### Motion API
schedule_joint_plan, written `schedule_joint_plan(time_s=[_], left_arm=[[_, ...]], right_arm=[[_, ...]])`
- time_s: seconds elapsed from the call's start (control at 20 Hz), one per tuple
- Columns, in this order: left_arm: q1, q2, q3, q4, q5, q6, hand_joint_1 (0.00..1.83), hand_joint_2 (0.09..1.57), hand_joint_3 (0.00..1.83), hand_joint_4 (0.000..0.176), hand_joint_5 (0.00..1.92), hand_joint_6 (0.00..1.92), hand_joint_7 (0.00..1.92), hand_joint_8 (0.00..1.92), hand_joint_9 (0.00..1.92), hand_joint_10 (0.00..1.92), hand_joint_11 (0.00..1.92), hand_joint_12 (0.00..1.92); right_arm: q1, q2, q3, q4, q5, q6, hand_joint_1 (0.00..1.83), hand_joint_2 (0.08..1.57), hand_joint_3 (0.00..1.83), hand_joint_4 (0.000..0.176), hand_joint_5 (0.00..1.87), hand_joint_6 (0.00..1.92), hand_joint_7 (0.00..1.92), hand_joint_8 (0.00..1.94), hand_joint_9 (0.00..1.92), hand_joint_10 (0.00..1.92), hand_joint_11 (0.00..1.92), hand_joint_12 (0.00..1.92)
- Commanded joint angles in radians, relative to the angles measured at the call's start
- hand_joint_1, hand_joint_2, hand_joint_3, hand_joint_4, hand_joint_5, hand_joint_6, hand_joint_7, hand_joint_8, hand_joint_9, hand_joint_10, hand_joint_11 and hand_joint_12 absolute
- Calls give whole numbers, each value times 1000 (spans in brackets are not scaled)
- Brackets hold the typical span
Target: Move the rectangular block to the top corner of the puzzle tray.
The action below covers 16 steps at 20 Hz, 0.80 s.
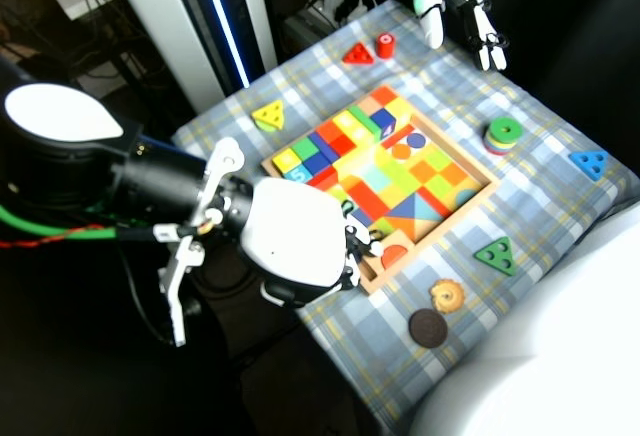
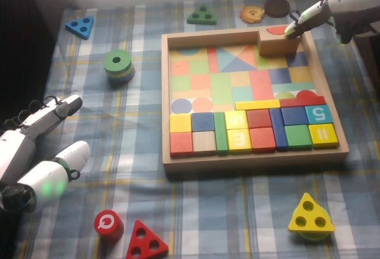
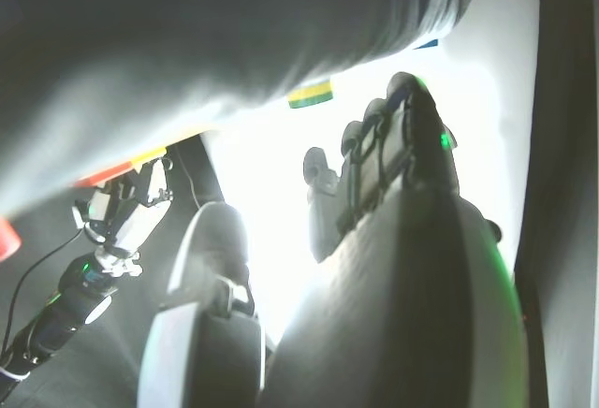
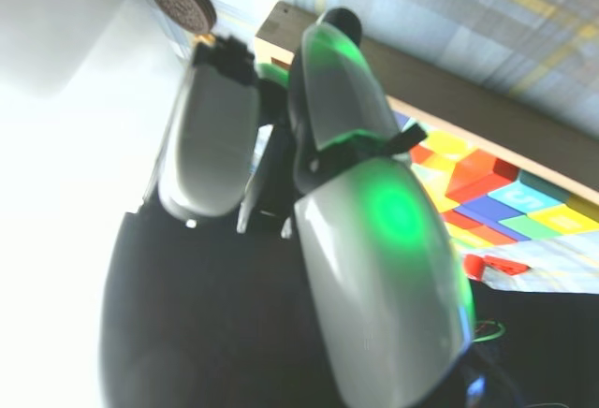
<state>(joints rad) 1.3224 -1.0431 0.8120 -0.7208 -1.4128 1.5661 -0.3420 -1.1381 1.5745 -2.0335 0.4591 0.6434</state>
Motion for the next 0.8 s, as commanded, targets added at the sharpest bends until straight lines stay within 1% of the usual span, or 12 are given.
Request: schedule_joint_plan(time_s=[0.0,0.05,0.1,0.25,0.35,0.45,0.5,0.55,0.6,0.65,0.7,0.75], left_arm=[[-8,4,2,37,-112,-8,525,1372,1,70,337,0,158,0,81,1,0,94],[-8,4,2,37,-112,-8,530,1370,0,75,337,0,157,0,81,2,0,89],[-8,4,2,37,-112,-8,560,1367,0,63,346,1,166,1,92,4,0,125],[-8,4,2,37,-113,-8,568,1365,0,80,347,0,163,0,85,0,0,137],[-8,4,2,37,-113,-8,538,1369,0,74,350,1,173,2,95,3,0,193],[-8,4,2,37,-113,-8,560,1364,0,70,356,2,178,3,97,3,0,191],[-8,4,2,37,-114,-8,542,1374,1,58,341,0,161,0,81,0,0,109],[-8,4,2,37,-114,-8,542,1374,1,58,341,0,161,0,81,0,0,109],[-8,4,2,37,-114,-8,531,1368,0,60,354,3,178,3,91,3,0,140],[-8,4,2,37,-114,-8,518,1368,0,63,352,1,175,1,90,2,0,143],[-8,4,2,37,-115,-8,504,1378,2,73,337,2,159,3,74,3,0,76],[-8,4,2,37,-116,-8,515,1377,0,78,334,1,161,3,78,4,0,76]], right_arm=[[8,7,-2,12,-59,-9,1692,1161,0,0,389,2,1419,1941,1621,1921,1677,1921],[13,10,-5,12,-59,-9,1690,1162,0,0,386,0,1435,1941,1622,1921,1677,1921],[23,16,-12,12,-58,-9,1705,1167,0,0,373,0,1440,1941,1626,1921,1680,1921],[46,24,-17,13,-58,-10,1756,1166,0,0,369,4,1419,1941,1645,1921,1695,1921],[59,29,-24,13,-56,-10,1734,1186,0,0,333,6,903,1941,1569,1921,1623,1921],[65,30,-28,13,-56,-10,1731,1182,0,0,333,4,1013,1941,1577,1921,1625,1921],[68,32,-32,13,-56,-10,1698,1194,2,0,328,0,1286,1941,1617,1921,1649,1921],[71,34,-35,13,-56,-10,1698,1194,2,0,328,0,1286,1941,1617,1921,1649,1921],[80,41,-43,13,-56,-11,1414,1229,28,0,318,3,835,1592,1526,1921,1609,1921],[84,43,-45,13,-56,-11,1346,1260,50,0,320,2,684,1620,1488,1921,1574,1921],[98,59,-61,13,-56,-12,1645,1195,11,0,307,6,1043,1877,1544,1921,1612,1921],[127,87,-83,18,-57,-12,1728,1170,0,0,317,7,1283,1928,1592,1921,1643,1921]])
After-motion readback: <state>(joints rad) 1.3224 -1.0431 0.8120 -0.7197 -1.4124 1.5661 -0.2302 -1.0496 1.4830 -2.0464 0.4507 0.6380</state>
